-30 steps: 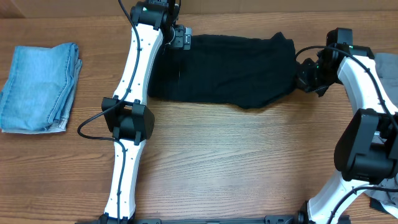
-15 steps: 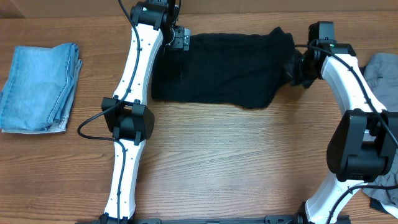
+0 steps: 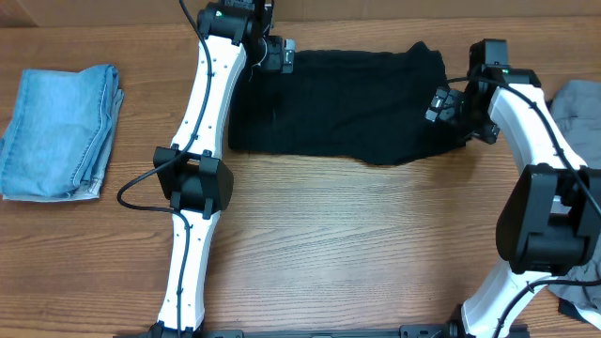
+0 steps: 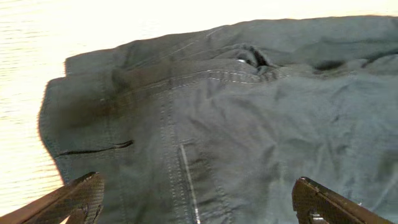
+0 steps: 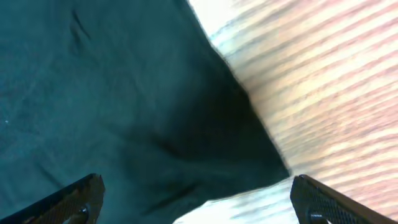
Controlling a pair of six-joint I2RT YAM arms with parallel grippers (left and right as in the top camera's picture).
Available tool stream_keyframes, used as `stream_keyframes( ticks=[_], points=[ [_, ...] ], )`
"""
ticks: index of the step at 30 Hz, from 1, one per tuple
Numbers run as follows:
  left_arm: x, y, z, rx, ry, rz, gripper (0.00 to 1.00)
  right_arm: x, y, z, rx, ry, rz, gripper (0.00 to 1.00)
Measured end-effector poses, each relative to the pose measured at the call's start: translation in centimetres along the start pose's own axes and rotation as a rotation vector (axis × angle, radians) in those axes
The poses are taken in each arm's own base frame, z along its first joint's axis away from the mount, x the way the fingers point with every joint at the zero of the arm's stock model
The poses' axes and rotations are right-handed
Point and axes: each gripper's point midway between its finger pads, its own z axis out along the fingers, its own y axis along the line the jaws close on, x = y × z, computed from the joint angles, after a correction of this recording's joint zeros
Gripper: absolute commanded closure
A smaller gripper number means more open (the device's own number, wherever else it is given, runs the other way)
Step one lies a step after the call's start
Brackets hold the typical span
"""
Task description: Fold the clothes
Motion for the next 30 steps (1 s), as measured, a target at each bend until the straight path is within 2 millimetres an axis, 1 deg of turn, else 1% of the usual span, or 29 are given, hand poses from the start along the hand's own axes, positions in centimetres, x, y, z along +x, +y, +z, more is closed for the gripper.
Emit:
stream_keyframes(
  ticks=[3, 6, 7, 9, 12, 13, 14, 15, 18, 20, 21, 22, 24, 26, 27, 29, 30],
  points=[
    [0.1, -0.3, 0.0, 0.016, 0.004, 0.0, 0.0, -1.6, -0.9, 0.0, -0.011, -0.049, -0.012, 0.0],
    [0.1, -0.4, 0.0, 0.022, 0.006, 0.0, 0.0, -2.8, -1.5, 0.1, -0.092, -0.071, -0.034, 0.0],
    [0.1, -0.4, 0.0, 0.022, 0.007, -0.001, 0.0, -3.1, -1.4, 1.0, -0.161, -0.062, -0.066, 0.0],
    [0.1, -0.4, 0.0, 0.022, 0.007, 0.0, 0.0, -3.1, -0.8, 2.4, -0.206, -0.051, -0.102, 0.0],
    [0.2, -0.4, 0.0, 0.021, 0.008, 0.0, 0.0, -1.7, 0.2, 5.8, -0.268, 0.014, -0.153, 0.0],
    [0.2, -0.4, 0.0, 0.021, 0.008, -0.001, 0.0, -1.8, 0.5, 6.2, -0.282, 0.01, -0.168, 0.0],
    [0.2, -0.4, 0.0, 0.021, 0.008, 0.0, 0.0, -2.2, 0.8, 6.1, -0.295, -0.007, -0.175, 0.0],
    [0.2, -0.3, 0.0, 0.021, 0.01, -0.001, 0.0, -2.2, 0.9, 6.3, -0.303, -0.006, -0.182, 0.0],
    [0.2, -0.3, 0.0, 0.02, 0.011, 0.0, 0.01, -2.1, 1.6, 6.2, -0.35, -0.007, -0.194, 0.13],
    [0.2, -0.3, 0.0, 0.019, 0.011, -0.001, 0.01, -2.0, 2.4, 6.1, -0.406, -0.004, -0.204, 0.16],
    [0.2, -0.2, 0.0, 0.015, 0.01, -0.001, 0.01, -1.8, 3.2, 5.9, -0.459, 0.001, -0.213, 0.2],
    [0.2, -0.2, 0.0, 0.012, 0.01, -0.001, 0.01, -1.6, 3.7, 5.8, -0.495, 0.005, -0.219, 0.29],
    [0.3, -0.1, 0.0, 0.007, 0.014, -0.001, 0.01, -1.1, 4.8, 5.6, -0.572, 0.022, -0.231, 0.53],
    [0.5, 0.0, 0.0, 0.003, 0.019, -0.002, 0.01, -0.7, 5.3, 5.6, -0.606, 0.034, -0.232, 0.77],
    [0.5, 0.0, 0.0, 0.003, 0.019, -0.002, 0.02, -0.6, 5.6, 5.5, -0.63, 0.037, -0.237, 0.85],
    [0.4, 0.0, 0.0, 0.002, 0.019, -0.002, 0.04, -0.6, 5.7, 5.4, -0.642, 0.039, -0.232, 0.96],
    [0.4, 0.0, 0.0, -0.001, 0.018, -0.002, 0.06, -0.6, 5.6, 5.3, -0.636, 0.041, -0.233, 0.96]
  ],
)
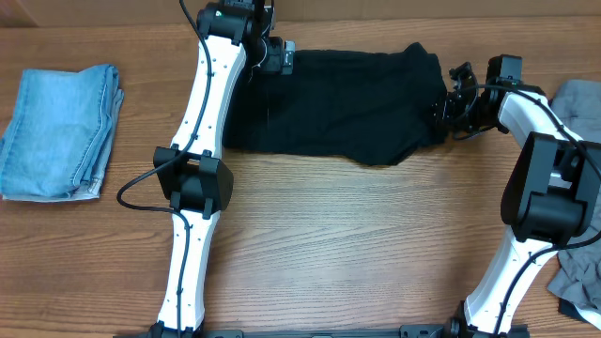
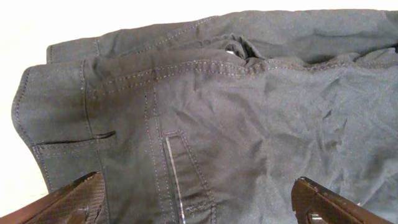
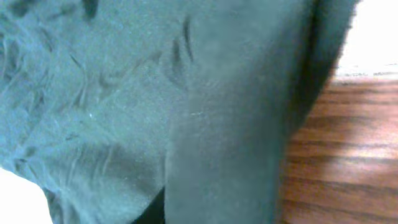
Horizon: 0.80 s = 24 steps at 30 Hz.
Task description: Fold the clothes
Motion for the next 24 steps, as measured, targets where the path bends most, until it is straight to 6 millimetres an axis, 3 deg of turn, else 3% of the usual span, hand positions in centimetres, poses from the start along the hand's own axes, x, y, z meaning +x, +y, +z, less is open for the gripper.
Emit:
stream_keyframes(
  ticks=[4, 9, 12, 18, 24],
  points=[
    [0.1, 0.4, 0.0, -0.022, 0.005, 0.004, 0.15, -1.0, -0.3, -1.1, 0.049, 0.0, -0.002, 0.96],
    [0.5, 0.4, 0.0, -0.022, 0.018, 0.008, 0.3, -4.1, 1.5, -4.8, 0.099, -0.007, -0.075, 0.96],
    [0.4, -0.3, 0.0, 0.023, 0.018, 0.013, 0.34, -4.5, 2.0, -5.8, 0.139, 0.006, -0.118, 0.96],
    [-0.1, -0.4, -0.1, 0.059, 0.006, -0.023, 0.33, -2.7, 4.4, -3.9, 0.24, 0.122, -0.271, 0.96],
    [-0.7, 2.4, -0.5, 0.066, 0.0, -0.095, 0.3, -0.6, 9.3, -0.2, 0.337, 0.22, -0.518, 0.96]
  ],
)
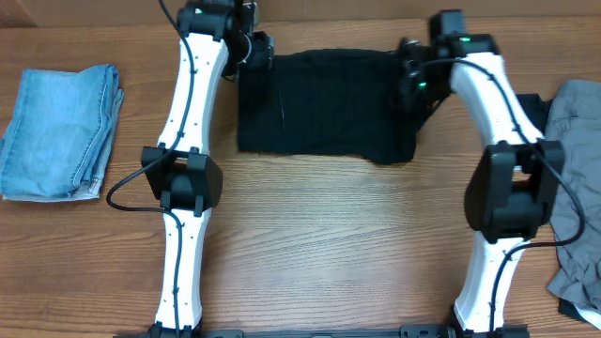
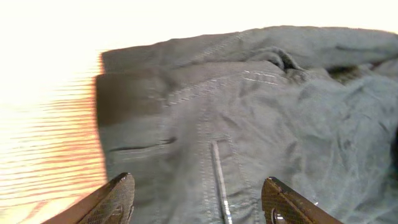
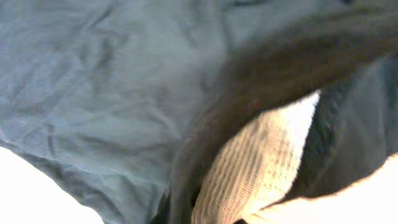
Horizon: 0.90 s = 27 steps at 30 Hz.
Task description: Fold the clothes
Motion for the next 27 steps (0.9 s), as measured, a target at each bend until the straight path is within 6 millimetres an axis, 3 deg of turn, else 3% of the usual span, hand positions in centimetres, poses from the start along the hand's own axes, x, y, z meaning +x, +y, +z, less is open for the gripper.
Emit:
stream_keyframes(
  ticks=[10, 14, 18, 23, 25, 27],
  points=[
    [-0.1, 0.8, -0.2, 0.0, 0.0, -0.017, 0.29, -1.0, 9.0, 1.6, 0.132, 0.087, -0.421, 0.96],
    [-0.1, 0.8, -0.2, 0.0, 0.001, -0.017, 0.29, -1.5, 11.4, 2.1, 0.135, 0.074, -0.5, 0.96],
    [-0.2, 0.8, -0.2, 0.0, 0.0, -0.017, 0.3, -1.3, 11.8, 3.0, 0.12, 0.087, -0.515, 0.96],
    [-0.2, 1.2, -0.3, -0.003, 0.0, -0.023, 0.54, -1.6, 11.2, 3.6, 0.141, 0.077, -0.45, 0.96],
    [-0.1, 1.7, -0.3, -0.005, 0.008, -0.038, 0.57, -1.6, 10.2, 3.5, 0.16, 0.075, -0.358, 0.96],
    [0.1, 2.2, -0.4, -0.01, 0.02, -0.05, 0.57, -1.4, 7.8, 3.1, 0.177, 0.073, -0.233, 0.96]
  ],
)
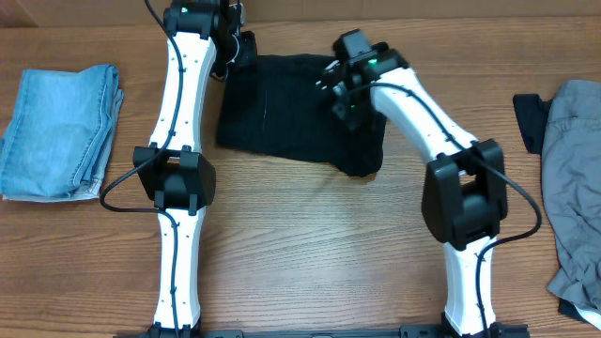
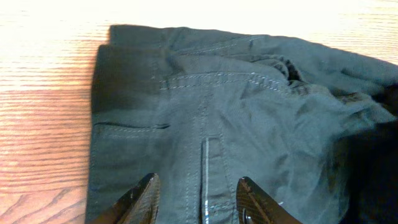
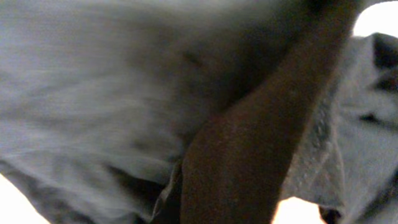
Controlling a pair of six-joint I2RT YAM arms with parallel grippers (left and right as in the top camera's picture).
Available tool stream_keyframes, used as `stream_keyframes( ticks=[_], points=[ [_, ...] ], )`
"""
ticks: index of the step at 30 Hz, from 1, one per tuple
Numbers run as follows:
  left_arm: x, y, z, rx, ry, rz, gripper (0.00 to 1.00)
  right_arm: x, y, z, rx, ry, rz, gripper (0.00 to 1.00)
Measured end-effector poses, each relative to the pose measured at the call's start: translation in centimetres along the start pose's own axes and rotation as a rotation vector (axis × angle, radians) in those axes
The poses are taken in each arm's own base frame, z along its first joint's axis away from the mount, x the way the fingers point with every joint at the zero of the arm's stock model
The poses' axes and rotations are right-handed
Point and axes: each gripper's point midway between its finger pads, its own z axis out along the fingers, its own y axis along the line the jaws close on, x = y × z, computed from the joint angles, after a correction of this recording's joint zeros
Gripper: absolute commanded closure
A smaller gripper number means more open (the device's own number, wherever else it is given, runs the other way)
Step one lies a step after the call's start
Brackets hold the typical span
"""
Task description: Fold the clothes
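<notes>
The black pants (image 1: 282,113) lie at the table's far middle, their right end doubled over to the left. My right gripper (image 1: 343,89) is above the middle of them, shut on the lifted leg end. Dark fabric (image 3: 249,149) fills the blurred right wrist view and hides the fingers. At the pants' far left corner, my left gripper (image 1: 235,47) is open. In the left wrist view its fingertips (image 2: 144,198) straddle a belt loop (image 2: 204,168) below the waistband (image 2: 211,81), just above the cloth.
Folded blue jeans (image 1: 61,131) rest at the left of the wooden table (image 1: 310,253). A grey garment (image 1: 573,178) and a dark piece (image 1: 526,120) are heaped at the right edge.
My right gripper has moved left with the leg end, from the pants' right part to over their middle, so they look shorter. The left gripper's fingers stand closer together.
First the pants lay spread wide, with my right gripper open at their right end and the left open over the waistband. Then fabric filled the right wrist view. After that the right end was lifted and sat further left, and now it is over the middle.
</notes>
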Motion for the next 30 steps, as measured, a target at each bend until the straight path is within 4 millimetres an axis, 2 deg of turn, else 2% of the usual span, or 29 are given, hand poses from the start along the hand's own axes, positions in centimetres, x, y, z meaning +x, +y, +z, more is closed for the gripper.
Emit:
stream_keyframes(
  ticks=[1, 5, 9, 12, 14, 19, 24, 28, 30],
  points=[
    [0.1, 0.1, 0.0, -0.002, 0.003, -0.003, 0.59, 1.2, -3.0, -0.2, -0.004, 0.011, 0.113, 0.96],
    [0.4, 0.8, -0.1, -0.01, 0.021, -0.019, 0.71, 2.6, -6.3, -1.1, -0.033, 0.0, 0.231, 0.96],
    [0.9, 0.9, -0.1, -0.013, 0.039, -0.036, 0.69, 5.0, -10.6, -3.1, -0.063, -0.024, 0.363, 0.96],
    [1.0, 0.7, -0.1, -0.014, 0.044, -0.034, 0.66, 6.8, -13.4, -3.2, -0.065, -0.027, 0.427, 0.96],
    [1.1, 0.4, 0.0, -0.012, 0.046, -0.029, 0.65, 7.5, -14.4, -3.3, -0.062, -0.028, 0.437, 0.96],
    [1.3, 0.0, 0.0, -0.008, 0.049, -0.023, 0.65, 8.7, -16.1, -3.3, -0.054, -0.035, 0.426, 0.96],
    [1.3, -0.1, 0.0, -0.007, 0.049, -0.022, 0.65, 7.9, -16.3, -3.6, -0.048, -0.066, 0.374, 0.96],
    [1.2, 0.5, -0.1, -0.011, 0.05, -0.032, 0.65, 5.2, -15.3, -4.8, -0.031, -0.114, 0.294, 0.96],
    [1.2, 1.3, -0.3, -0.017, 0.054, -0.046, 0.65, 3.3, -13.9, -5.5, -0.004, -0.131, 0.214, 0.96]
  ],
)
